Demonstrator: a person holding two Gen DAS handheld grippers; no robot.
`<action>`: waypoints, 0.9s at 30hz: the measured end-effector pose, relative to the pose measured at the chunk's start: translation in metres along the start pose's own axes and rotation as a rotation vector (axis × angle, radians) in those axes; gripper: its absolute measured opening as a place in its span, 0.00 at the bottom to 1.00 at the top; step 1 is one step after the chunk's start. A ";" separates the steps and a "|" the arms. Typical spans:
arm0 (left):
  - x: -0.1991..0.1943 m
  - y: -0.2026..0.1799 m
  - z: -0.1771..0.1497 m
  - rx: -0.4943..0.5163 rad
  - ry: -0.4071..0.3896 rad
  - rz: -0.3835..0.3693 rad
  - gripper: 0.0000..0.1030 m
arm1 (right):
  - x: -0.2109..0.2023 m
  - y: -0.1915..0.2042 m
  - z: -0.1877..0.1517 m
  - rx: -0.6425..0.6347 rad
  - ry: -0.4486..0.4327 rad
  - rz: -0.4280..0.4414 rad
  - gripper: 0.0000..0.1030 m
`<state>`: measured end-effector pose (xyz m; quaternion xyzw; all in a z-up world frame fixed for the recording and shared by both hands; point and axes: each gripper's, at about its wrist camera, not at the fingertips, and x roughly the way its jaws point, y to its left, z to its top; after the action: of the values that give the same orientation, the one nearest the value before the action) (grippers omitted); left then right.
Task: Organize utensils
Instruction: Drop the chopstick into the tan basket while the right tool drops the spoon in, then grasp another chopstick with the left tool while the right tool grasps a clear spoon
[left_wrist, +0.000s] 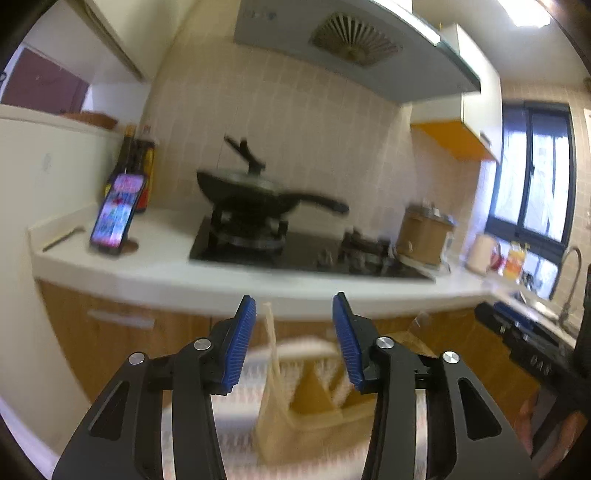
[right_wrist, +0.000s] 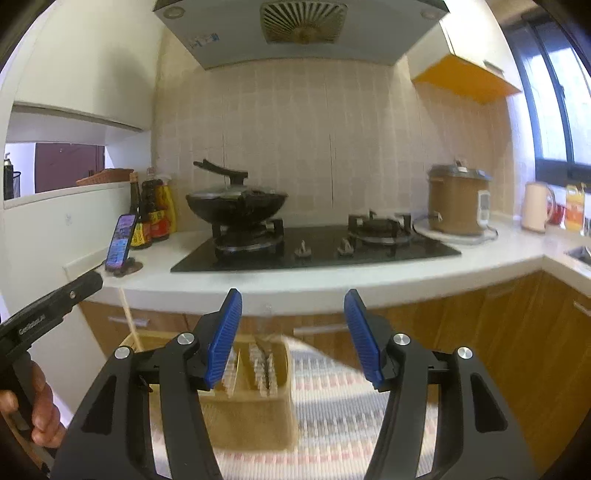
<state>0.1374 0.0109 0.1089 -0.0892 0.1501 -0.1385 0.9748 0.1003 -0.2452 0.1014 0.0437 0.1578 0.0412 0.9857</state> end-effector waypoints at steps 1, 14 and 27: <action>-0.007 0.002 -0.007 -0.005 0.068 -0.024 0.41 | -0.003 -0.001 -0.004 0.005 0.032 0.006 0.53; 0.005 0.027 -0.141 -0.126 0.726 -0.172 0.34 | -0.004 -0.006 -0.116 0.081 0.566 0.118 0.52; 0.033 -0.015 -0.169 0.106 0.806 -0.014 0.30 | 0.020 -0.034 -0.123 0.128 0.705 0.050 0.52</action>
<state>0.1106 -0.0357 -0.0553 0.0216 0.5123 -0.1766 0.8402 0.0834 -0.2678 -0.0244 0.0925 0.4894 0.0678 0.8645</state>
